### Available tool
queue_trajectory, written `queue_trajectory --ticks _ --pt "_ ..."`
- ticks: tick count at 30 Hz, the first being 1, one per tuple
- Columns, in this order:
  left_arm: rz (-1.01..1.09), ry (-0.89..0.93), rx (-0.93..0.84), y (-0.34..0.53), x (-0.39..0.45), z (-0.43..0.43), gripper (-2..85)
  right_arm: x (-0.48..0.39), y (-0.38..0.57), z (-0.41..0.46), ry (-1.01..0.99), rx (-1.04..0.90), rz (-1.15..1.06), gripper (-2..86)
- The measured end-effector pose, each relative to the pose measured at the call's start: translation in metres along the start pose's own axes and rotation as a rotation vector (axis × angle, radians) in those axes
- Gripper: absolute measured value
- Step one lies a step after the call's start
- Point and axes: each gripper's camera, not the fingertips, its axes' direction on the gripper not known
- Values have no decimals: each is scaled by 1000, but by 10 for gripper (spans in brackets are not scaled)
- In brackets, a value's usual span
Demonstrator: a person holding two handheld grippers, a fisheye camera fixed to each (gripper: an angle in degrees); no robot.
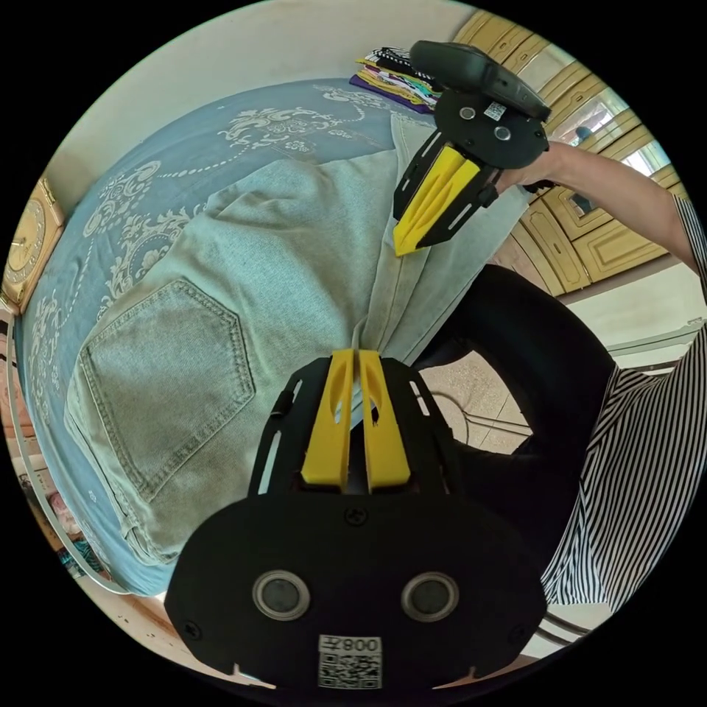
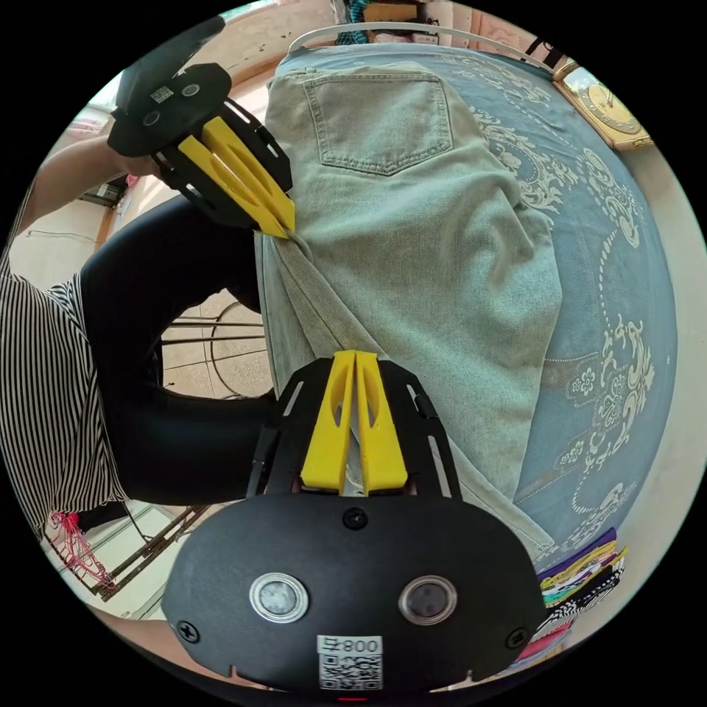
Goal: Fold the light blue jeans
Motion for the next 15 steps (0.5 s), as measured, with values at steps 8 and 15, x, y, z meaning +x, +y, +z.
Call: queue_trajectory --ticks 8,15 --pt "-13 5 28 -14 15 -17 24 -15 -5 -31 19 67 33 5" --pt "-12 8 -1 -35 31 -20 61 -23 -20 -55 100 24 -20 82"
